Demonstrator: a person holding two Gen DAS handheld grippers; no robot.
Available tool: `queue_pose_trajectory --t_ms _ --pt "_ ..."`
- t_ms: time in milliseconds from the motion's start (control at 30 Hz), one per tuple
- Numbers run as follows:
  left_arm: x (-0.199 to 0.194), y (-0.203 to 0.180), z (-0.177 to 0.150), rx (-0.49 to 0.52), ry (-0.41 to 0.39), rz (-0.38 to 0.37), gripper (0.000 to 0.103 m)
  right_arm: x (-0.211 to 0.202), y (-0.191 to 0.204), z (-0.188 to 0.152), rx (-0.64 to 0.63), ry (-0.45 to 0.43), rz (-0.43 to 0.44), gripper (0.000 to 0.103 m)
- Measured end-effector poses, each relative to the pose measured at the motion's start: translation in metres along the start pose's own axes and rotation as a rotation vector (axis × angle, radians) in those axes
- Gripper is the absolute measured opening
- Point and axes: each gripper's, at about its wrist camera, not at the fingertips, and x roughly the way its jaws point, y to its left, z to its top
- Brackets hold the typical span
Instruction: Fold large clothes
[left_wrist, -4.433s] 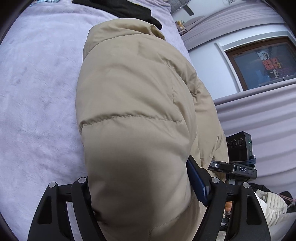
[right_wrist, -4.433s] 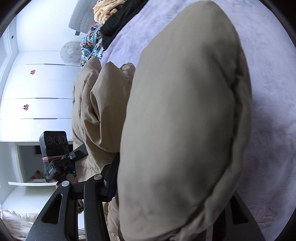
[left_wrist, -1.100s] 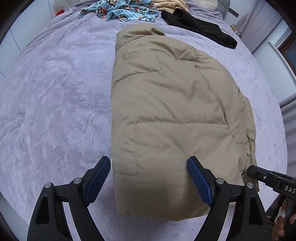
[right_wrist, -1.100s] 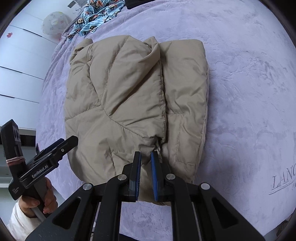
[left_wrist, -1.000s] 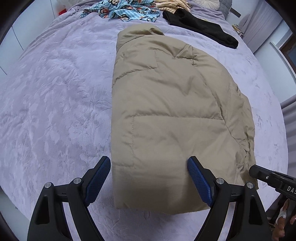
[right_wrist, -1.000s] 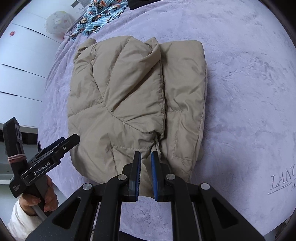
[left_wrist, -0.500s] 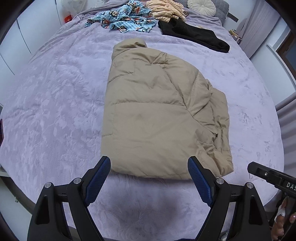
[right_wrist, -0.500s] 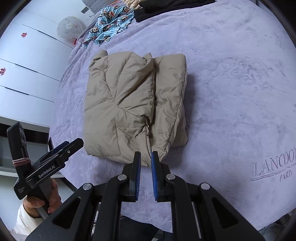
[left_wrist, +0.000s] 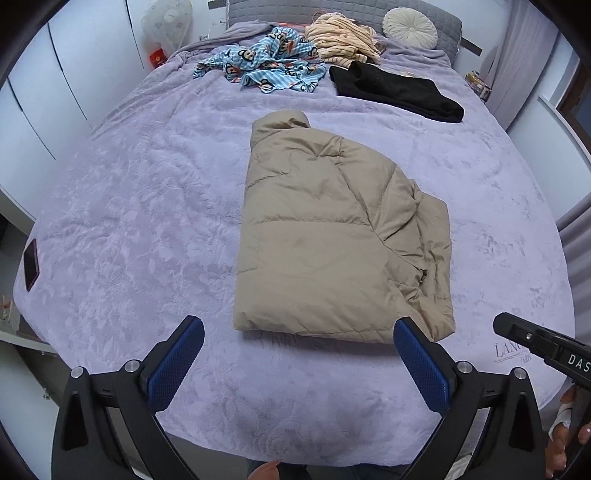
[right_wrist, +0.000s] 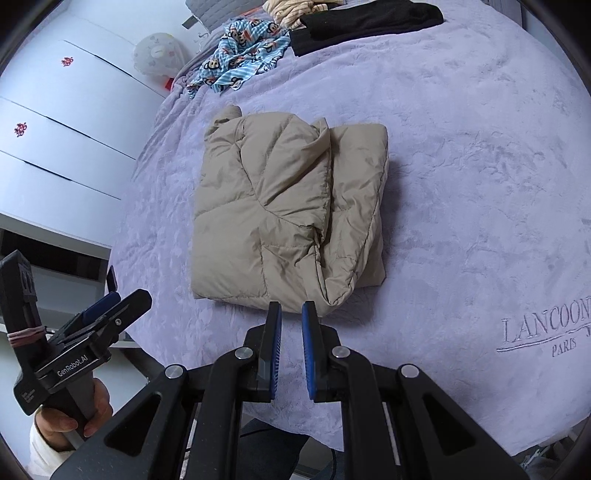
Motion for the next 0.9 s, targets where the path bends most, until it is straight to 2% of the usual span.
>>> queue_pose_trajectory --t_ms 67,133,167,200,233,300,433,533,700,900 --pt "-0.004 0.007 0.004 0.005 -0.016 0.009 0.103 -0.004 0.010 0.004 -0.020 -0.022 -0.023 0.013" --pt "-0.006 0.015 0.009 0.014 -0.030 0.017 0.103 -0.007 0.021 0.009 -0.040 -0.050 -0.050 0.021" --pt "-0.006 0.020 0.012 0.021 -0.033 0.021 0.103 -0.007 0.027 0.011 -0.050 -0.065 -0.075 0.050" --pt "-0.006 0.025 0.016 0.029 -0.035 0.025 0.103 -0.008 0.032 0.012 -0.057 -0.081 -0.101 0.084" --pt "-0.006 0.030 0.018 0.032 -0.035 0.029 0.103 -0.010 0.039 0.013 -0.065 -0.110 -0.125 0.089" --pt "-0.007 0.039 0.024 0.033 -0.040 0.027 0.103 -0.012 0.051 0.015 -0.076 -0.148 -0.165 0.089" --pt "-0.010 0.054 0.037 0.036 -0.059 0.022 0.103 -0.011 0.070 0.020 -0.057 -0.169 -0.205 0.090" --pt "-0.011 0.061 0.042 0.036 -0.065 0.014 0.103 -0.012 0.082 0.020 -0.051 -0.200 -0.259 0.103" --pt "-0.010 0.069 0.047 0.031 -0.059 0.003 0.103 -0.017 0.095 0.021 -0.048 -0.242 -0.310 0.103" --pt "-0.010 0.077 0.051 0.015 -0.060 0.004 0.103 -0.019 0.105 0.024 -0.052 -0.245 -0.337 0.103"
